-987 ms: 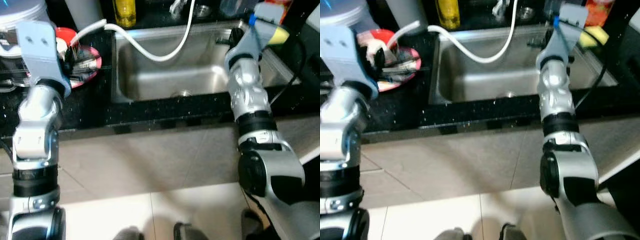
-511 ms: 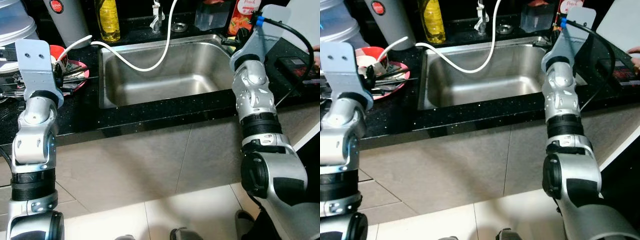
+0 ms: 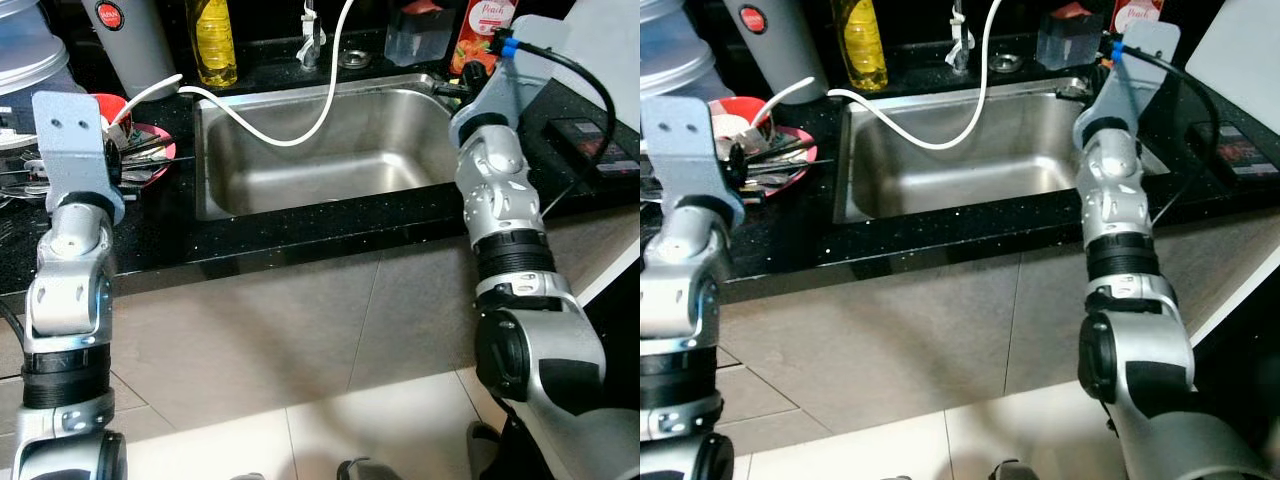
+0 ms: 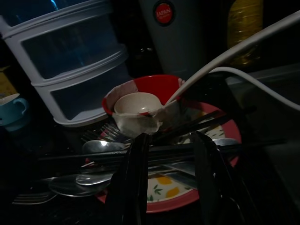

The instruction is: Kitchen organization

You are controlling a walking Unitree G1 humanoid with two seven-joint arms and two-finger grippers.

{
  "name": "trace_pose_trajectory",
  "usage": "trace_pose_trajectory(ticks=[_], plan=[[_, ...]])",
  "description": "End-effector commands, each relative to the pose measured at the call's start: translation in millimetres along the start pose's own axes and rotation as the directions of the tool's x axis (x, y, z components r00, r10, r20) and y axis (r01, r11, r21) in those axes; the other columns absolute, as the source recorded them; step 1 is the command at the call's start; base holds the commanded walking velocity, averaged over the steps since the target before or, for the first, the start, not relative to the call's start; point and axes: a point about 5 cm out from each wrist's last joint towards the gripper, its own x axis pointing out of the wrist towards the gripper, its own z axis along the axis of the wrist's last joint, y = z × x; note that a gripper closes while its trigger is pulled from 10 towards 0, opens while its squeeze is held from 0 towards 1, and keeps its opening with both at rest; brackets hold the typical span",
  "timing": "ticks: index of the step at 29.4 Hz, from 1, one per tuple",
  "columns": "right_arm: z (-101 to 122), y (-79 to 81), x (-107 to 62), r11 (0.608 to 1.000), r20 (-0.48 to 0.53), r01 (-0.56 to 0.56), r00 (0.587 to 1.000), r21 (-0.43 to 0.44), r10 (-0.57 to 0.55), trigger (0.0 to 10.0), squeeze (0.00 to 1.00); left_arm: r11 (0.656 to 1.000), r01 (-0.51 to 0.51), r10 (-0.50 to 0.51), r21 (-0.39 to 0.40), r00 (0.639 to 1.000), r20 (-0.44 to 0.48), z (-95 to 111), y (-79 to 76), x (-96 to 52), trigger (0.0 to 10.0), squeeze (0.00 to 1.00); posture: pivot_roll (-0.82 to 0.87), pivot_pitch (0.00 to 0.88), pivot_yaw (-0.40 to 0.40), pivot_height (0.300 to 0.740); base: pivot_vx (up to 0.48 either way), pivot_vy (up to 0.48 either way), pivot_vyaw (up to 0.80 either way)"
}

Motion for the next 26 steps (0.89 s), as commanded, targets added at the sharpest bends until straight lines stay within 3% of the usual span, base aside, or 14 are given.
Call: trace_pose_trajectory(ticks=[1,11,15,18,26], plan=[[-2,3.1,-1.4,1.000,-0.009,-0.014,1.000,0.003,0.014,10.0,0.00,1.000,-0.004,0.004,0.013,1.000,-0.021,-7,-0.6,-1.2,10.0,0.00,0.07,0.000,0.020,0.740,0.000,0.000,0.00],[-6,17.1,-0.1,0.998,-0.031,-0.049,0.998,0.039,0.050,10.0,0.00,0.997,-0.045,0.047,0.059,0.998,-0.031,-12,9.6,-8.2,10.0,0.00,0.12,0.000,0.000,0.740,0.000,0.000,0.00],[-9,24.8,-1.4,0.996,-0.037,-0.077,0.996,0.043,0.079,10.0,0.00,0.999,-0.011,0.013,0.034,0.998,-0.054,-16,11.6,-12.4,10.0,0.00,0.13,0.000,-0.001,0.740,0.000,0.000,0.00],[-11,21.7,-3.2,0.997,-0.036,-0.058,0.998,0.047,0.060,10.0,0.00,0.983,0.080,-0.065,0.166,0.994,-0.093,-27,13.9,-16.6,10.0,0.00,0.13,0.000,0.021,0.740,0.000,0.000,0.00],[-17,20.1,-7.1,0.997,-0.045,-0.057,0.997,0.046,0.059,10.0,0.00,0.984,0.104,-0.095,0.145,0.993,-0.065,-26,14.9,-14.6,10.0,0.00,0.11,0.000,0.040,0.740,0.000,0.000,0.00]])
